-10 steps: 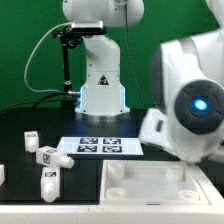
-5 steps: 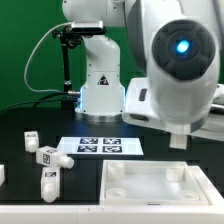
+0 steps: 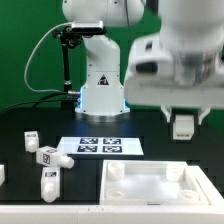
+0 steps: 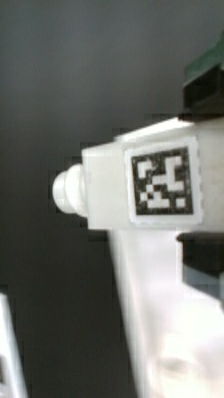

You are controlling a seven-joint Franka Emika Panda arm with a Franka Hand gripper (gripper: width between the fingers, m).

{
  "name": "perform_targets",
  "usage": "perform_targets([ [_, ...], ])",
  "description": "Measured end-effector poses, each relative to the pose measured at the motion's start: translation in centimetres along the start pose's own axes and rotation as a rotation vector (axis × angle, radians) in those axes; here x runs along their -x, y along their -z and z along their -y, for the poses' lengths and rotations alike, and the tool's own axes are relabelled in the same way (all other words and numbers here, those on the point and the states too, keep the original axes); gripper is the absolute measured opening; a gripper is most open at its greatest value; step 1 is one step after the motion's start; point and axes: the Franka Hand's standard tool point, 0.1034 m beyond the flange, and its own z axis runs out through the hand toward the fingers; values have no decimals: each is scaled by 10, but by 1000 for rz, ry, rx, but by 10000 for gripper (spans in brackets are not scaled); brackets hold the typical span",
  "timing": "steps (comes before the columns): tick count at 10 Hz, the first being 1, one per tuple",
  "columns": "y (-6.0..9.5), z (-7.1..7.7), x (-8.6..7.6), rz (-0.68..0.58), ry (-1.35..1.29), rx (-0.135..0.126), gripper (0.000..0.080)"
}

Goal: Assemble one leg

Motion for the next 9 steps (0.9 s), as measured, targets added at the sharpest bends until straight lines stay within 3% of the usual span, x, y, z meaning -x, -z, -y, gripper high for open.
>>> perform_targets([
  [1,26,6,-9,-55,19,-11,290],
  [2,34,17,-12,-124,-13,-20,290],
  [5,31,24,-20,-338,18,-65,290],
  [7,10,8,-44,-517,95,-63,290],
  [9,21,-2,-72,-734,151,-71,290],
])
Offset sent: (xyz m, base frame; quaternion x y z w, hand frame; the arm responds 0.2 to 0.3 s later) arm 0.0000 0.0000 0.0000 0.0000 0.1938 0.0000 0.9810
